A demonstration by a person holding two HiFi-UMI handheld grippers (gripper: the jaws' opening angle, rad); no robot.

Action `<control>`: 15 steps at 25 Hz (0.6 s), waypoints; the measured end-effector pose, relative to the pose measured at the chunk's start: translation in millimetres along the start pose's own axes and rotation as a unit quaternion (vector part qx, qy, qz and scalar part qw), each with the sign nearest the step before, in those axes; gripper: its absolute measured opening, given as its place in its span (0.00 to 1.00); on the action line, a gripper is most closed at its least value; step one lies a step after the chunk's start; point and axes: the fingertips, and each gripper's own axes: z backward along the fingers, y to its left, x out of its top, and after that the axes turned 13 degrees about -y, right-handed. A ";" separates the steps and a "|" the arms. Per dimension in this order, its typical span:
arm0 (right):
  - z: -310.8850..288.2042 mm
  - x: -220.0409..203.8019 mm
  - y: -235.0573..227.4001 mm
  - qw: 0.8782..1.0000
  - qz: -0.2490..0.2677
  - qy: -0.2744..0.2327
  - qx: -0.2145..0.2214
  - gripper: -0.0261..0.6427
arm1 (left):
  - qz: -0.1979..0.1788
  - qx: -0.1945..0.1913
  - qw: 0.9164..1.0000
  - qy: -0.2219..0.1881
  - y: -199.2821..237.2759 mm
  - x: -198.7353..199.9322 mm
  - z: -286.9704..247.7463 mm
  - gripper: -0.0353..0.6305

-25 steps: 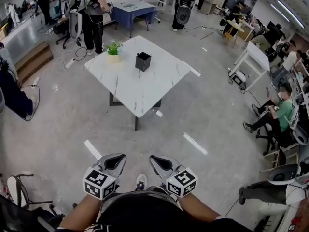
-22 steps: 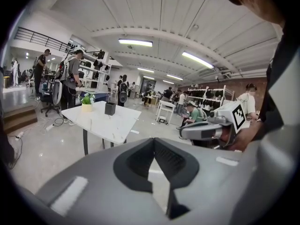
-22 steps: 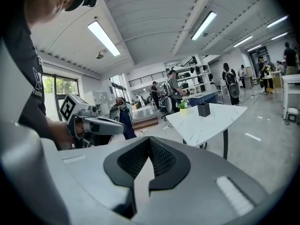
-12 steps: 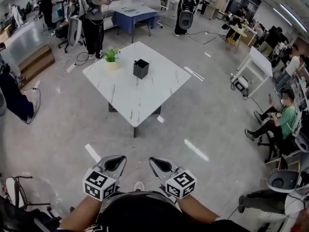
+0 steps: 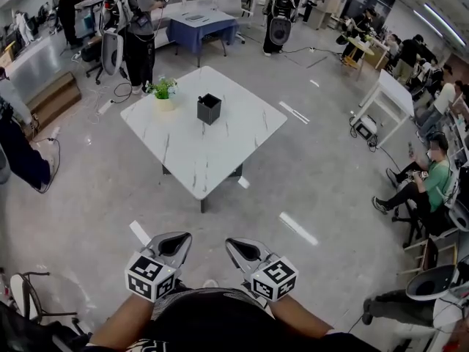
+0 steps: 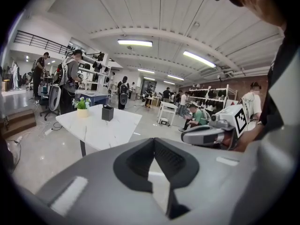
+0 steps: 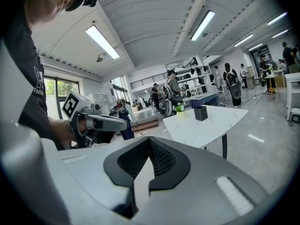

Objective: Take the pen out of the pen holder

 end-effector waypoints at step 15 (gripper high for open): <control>-4.9 -2.7 -12.0 1.000 -0.006 0.014 0.000 0.04 | 0.015 0.003 1.000 0.011 6.0 -6.0 -8.1 0.14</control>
